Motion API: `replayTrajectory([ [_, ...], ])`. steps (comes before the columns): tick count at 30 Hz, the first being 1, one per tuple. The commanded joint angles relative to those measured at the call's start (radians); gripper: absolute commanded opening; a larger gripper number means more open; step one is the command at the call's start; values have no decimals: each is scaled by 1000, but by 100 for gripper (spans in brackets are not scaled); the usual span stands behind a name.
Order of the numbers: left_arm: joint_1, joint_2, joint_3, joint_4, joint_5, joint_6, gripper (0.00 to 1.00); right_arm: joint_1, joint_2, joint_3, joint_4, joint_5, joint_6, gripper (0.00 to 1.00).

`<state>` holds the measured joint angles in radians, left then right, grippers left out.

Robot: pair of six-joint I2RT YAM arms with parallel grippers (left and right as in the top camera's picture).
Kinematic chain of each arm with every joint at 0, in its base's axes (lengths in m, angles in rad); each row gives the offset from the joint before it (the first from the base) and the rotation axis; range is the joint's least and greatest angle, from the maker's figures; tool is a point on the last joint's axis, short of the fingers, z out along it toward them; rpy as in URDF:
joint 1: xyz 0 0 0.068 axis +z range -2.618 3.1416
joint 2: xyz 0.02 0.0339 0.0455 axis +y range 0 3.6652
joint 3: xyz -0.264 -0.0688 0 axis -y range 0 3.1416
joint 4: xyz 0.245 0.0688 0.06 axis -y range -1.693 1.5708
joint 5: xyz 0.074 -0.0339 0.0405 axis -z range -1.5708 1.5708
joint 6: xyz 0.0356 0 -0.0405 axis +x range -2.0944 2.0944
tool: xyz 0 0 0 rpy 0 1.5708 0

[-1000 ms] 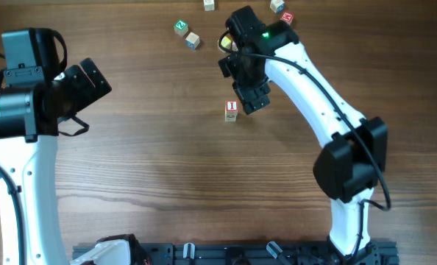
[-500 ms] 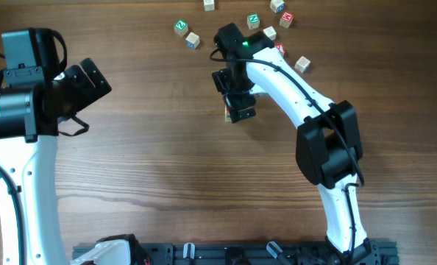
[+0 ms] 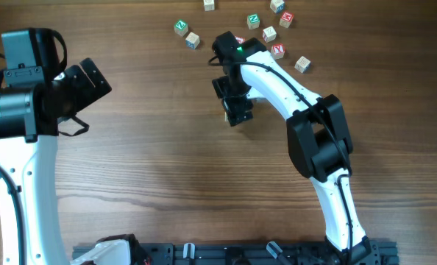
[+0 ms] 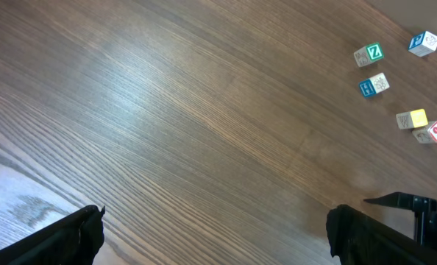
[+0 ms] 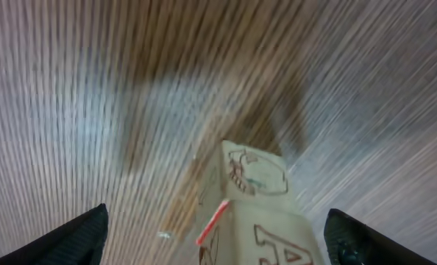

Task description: Form a tower

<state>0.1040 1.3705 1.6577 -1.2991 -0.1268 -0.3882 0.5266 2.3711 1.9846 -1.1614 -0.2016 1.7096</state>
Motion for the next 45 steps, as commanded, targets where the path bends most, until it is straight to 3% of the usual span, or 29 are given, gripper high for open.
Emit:
replayTrajectory([
  [1, 4, -14, -1, 0, -5, -10, 100, -2, 18, 6, -3, 53, 22, 93],
  [12, 4, -14, -1, 0, -5, -10, 100, 1, 18, 6, -4, 82, 75, 90],
  [23, 4, -14, -1, 0, -5, -10, 100, 0, 18, 6, -6, 44, 71, 68],
  [45, 4, -14, -1, 0, -5, -10, 100, 0, 18, 6, -28, 36, 71, 52],
])
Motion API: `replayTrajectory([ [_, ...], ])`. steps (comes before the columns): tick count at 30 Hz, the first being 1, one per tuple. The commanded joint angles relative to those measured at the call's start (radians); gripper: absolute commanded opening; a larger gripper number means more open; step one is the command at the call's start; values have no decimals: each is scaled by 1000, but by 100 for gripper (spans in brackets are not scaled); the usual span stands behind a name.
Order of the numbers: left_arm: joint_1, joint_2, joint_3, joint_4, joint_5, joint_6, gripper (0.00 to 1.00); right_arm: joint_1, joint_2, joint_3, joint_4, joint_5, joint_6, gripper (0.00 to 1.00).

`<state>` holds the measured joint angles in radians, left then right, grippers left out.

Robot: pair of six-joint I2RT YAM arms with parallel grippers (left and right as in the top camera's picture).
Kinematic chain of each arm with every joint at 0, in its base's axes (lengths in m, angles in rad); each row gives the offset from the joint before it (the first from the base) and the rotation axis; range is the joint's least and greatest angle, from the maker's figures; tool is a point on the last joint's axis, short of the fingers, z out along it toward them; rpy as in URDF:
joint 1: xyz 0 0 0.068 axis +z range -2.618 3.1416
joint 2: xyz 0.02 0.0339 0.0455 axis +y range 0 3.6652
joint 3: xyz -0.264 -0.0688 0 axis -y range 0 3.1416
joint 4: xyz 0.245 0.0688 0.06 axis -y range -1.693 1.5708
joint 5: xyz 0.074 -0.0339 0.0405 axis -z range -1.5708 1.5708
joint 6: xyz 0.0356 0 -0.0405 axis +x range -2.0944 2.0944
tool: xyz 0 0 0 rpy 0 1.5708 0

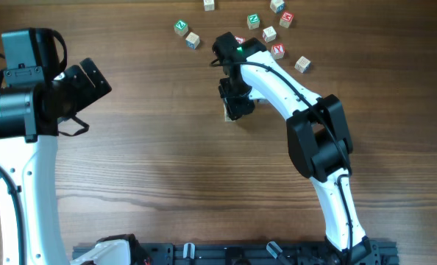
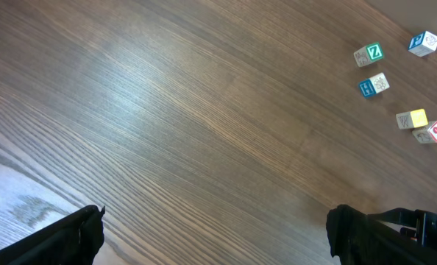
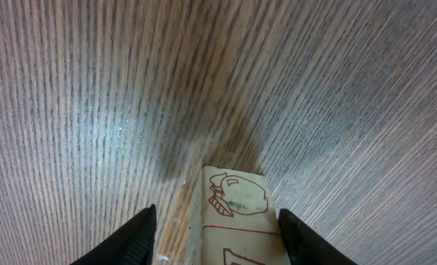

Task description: Form a tower

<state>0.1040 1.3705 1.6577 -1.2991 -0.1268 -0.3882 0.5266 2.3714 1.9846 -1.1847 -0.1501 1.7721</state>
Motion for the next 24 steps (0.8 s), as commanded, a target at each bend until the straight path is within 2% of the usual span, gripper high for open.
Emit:
replayTrajectory([
  [1, 4, -14, -1, 0, -5, -10, 100, 0, 17, 6, -5, -16, 8, 52],
  [7, 4, -14, -1, 0, -5, -10, 100, 1, 17, 6, -6, -34, -19, 56],
  [13, 4, -14, -1, 0, -5, -10, 100, 1, 17, 6, -15, -35, -19, 49],
  [24, 4, -14, -1, 0, -5, -10, 100, 6, 17, 5, -12, -22, -16, 59],
])
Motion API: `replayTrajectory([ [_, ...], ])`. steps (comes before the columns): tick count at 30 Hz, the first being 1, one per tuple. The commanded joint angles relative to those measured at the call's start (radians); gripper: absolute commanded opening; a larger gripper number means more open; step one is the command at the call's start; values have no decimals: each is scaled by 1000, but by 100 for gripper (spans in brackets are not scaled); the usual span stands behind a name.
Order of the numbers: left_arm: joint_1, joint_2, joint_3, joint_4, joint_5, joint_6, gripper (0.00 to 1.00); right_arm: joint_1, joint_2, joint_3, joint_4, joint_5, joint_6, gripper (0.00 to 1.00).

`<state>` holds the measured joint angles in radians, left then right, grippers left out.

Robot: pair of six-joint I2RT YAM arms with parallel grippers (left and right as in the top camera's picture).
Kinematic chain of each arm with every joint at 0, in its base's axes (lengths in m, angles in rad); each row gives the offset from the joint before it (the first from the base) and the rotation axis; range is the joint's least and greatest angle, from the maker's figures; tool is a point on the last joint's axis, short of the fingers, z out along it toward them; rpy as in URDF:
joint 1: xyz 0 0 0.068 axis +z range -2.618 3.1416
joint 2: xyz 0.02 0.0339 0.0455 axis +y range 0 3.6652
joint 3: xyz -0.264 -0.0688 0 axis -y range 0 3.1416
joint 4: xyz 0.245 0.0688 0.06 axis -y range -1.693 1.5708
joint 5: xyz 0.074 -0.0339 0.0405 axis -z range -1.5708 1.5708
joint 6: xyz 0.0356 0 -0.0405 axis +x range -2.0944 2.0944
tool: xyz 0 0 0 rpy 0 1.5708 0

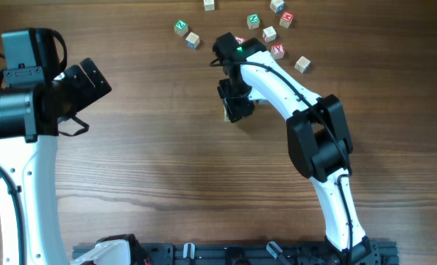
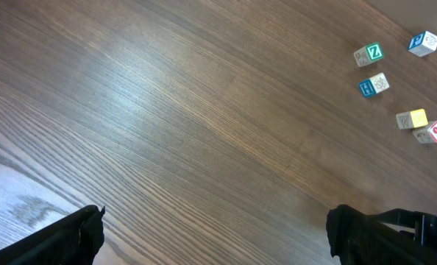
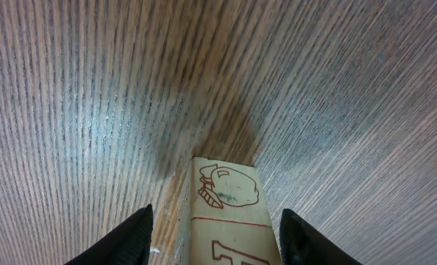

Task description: Form a tower

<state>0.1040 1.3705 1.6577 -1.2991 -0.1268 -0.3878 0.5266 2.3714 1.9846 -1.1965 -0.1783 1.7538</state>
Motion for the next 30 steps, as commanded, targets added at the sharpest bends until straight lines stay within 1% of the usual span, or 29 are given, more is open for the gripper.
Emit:
replayTrajectory([
  [1, 4, -14, -1, 0, -5, -10, 100, 8, 17, 5, 3, 9, 3, 60],
  [4, 4, -14, -1, 0, -5, -10, 100, 12, 17, 5, 8, 23, 8, 61],
  [13, 4, -14, -1, 0, -5, -10, 100, 13, 19, 5, 7, 40, 27, 59],
  [19, 4, -14, -1, 0, -5, -10, 100, 13, 19, 5, 7, 40, 27, 49],
  [30, 4, -14, -1, 0, -5, -10, 100, 14, 19, 5, 8, 45, 28, 37],
])
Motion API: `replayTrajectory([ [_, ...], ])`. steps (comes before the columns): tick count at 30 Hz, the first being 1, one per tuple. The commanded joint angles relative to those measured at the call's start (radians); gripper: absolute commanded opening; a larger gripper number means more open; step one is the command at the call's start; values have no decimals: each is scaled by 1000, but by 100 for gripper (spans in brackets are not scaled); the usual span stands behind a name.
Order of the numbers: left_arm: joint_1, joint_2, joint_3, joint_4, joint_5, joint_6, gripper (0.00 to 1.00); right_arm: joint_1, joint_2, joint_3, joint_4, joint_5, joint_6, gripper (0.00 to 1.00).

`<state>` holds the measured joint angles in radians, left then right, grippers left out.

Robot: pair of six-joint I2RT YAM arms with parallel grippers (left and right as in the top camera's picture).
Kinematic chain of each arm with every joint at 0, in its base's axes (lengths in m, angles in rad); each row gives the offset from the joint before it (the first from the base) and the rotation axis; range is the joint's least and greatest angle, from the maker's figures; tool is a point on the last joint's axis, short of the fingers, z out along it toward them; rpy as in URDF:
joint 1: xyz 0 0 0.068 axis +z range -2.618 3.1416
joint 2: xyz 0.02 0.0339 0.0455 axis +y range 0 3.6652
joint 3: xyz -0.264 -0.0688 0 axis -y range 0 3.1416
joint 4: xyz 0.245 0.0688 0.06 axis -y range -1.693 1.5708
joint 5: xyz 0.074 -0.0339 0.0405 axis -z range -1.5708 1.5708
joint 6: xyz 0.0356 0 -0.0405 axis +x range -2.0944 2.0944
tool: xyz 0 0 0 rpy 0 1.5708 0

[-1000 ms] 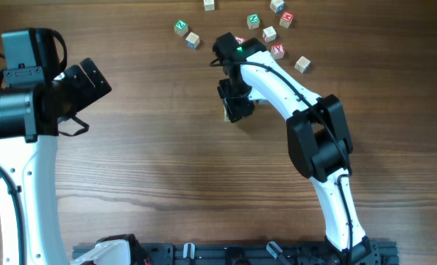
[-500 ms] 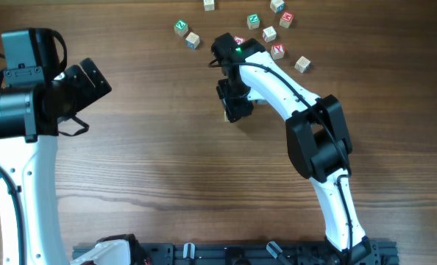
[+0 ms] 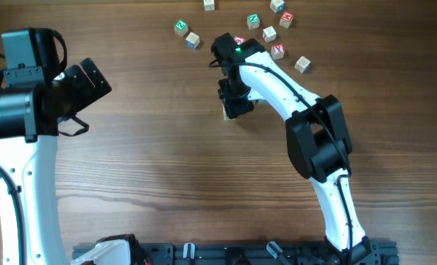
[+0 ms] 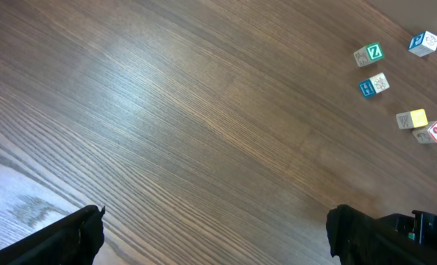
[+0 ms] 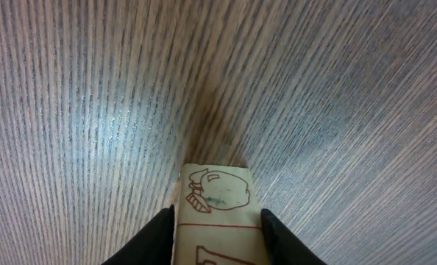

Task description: Form a tower

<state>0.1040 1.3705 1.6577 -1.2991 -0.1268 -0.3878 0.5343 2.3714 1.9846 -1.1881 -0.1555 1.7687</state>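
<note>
A pale wooden block (image 5: 217, 210) stands on the table, one face with a red-outlined drawing, the face below it with a red letter. My right gripper (image 5: 218, 243) is shut on it, both fingers pressed against its sides. In the overhead view that gripper (image 3: 233, 101) covers the block, of which only a corner (image 3: 225, 112) shows. Several loose letter blocks lie at the far edge, among them a green one (image 3: 180, 27) and a red one (image 3: 278, 50). My left gripper (image 4: 215, 239) hangs open over bare wood at the left, holding nothing.
The right arm (image 3: 292, 88) reaches from the front right across the middle of the table. The left wrist view shows a green Z block (image 4: 368, 53), a blue block (image 4: 374, 85) and a yellow one (image 4: 411, 118) far off at its right.
The right fingers stood a little off the block's sides and now press against them. The block sits a bit more central in the right wrist view. The left arm is unchanged.
At first the right gripper was wide open around the block, its fingers far out at both sides. Later the fingers stood much nearer the block, then about the same. Now they are shut on it. The left arm stayed still throughout.
</note>
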Motion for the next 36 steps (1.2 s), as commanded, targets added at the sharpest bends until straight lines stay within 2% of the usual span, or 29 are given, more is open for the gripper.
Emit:
replayTrajectory([
  [1, 4, -14, -1, 0, -5, -10, 100, 6, 19, 5, -1, 22, 13, 36],
  [7, 4, -14, -1, 0, -5, -10, 100, 6, 19, 5, 0, 22, 13, 31],
  [22, 4, -14, -1, 0, -5, -10, 100, 6, 19, 5, 1, 25, 11, 29],
  [24, 4, -14, -1, 0, -5, -10, 100, 6, 19, 5, 0, 25, 11, 32],
  [29, 4, -14, -1, 0, -5, -10, 100, 6, 19, 5, -2, 25, 11, 52],
  [33, 4, -14, -1, 0, -5, -10, 100, 6, 19, 5, -2, 24, 11, 57],
  [36, 4, -14, -1, 0, -5, -10, 100, 6, 19, 5, -3, 6, 10, 74],
])
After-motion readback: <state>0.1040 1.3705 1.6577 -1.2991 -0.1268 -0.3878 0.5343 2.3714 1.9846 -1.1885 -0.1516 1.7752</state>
